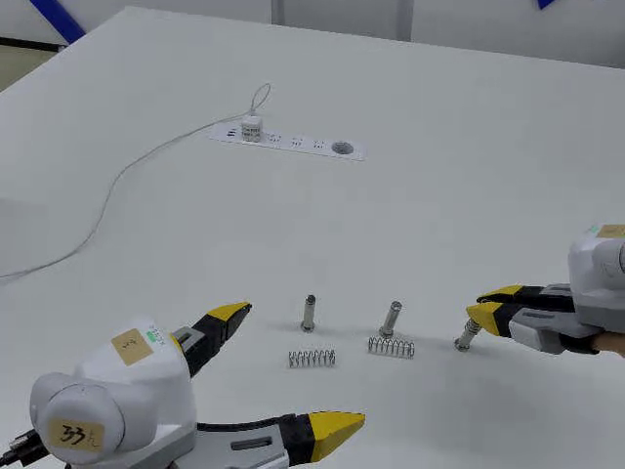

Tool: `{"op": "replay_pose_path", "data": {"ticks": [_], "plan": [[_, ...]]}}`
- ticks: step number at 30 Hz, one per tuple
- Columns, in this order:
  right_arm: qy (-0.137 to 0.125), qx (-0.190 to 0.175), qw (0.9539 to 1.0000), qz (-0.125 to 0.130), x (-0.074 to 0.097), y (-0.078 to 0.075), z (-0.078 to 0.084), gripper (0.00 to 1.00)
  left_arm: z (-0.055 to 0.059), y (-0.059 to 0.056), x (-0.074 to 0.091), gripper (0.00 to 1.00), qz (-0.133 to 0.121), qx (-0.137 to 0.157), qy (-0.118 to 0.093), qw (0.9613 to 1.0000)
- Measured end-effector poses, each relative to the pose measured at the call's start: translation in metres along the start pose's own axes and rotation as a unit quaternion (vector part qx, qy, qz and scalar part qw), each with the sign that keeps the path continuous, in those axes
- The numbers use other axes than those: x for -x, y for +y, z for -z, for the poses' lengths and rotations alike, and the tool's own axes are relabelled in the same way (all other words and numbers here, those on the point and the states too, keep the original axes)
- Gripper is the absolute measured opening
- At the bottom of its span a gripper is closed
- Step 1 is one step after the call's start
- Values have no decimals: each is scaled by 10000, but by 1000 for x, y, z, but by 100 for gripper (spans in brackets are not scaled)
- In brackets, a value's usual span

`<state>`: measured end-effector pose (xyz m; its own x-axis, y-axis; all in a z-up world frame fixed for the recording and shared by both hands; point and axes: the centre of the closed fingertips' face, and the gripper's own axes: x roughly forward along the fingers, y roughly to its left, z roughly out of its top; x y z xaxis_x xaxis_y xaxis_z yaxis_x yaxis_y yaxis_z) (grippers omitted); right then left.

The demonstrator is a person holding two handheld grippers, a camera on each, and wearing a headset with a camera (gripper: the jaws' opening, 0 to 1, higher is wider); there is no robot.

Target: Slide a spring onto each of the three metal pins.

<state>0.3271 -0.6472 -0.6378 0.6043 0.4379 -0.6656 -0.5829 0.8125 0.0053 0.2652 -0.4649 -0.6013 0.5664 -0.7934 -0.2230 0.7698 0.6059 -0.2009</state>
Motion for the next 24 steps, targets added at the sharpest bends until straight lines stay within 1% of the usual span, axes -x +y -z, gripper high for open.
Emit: {"op": "replay_pose_path", "data": {"ticks": [2,5,6,8,11,15,20,24], "plan": [[51,40,10000,7,-3,0,5,11,1,0,0,99,-1,16,15,10000],[157,150,9997,77,-6,-1,10,11,2,-3,-1,100,57,78,51,9999],[173,177,9997,57,-8,-1,12,11,2,-4,-1,100,84,87,34,9999],[196,168,9997,53,-11,-2,14,11,2,-7,-2,100,119,86,43,9999],[239,139,9995,119,-14,-5,18,11,5,-7,-2,100,138,59,123,9998],[231,129,9996,137,-14,-5,18,11,5,-7,-2,100,126,48,112,9998],[241,176,9995,139,-15,-5,19,11,6,-8,-3,100,141,26,159,9998],[246,153,9995,155,-15,-6,21,11,5,-9,-3,100,155,46,126,9998]]}}
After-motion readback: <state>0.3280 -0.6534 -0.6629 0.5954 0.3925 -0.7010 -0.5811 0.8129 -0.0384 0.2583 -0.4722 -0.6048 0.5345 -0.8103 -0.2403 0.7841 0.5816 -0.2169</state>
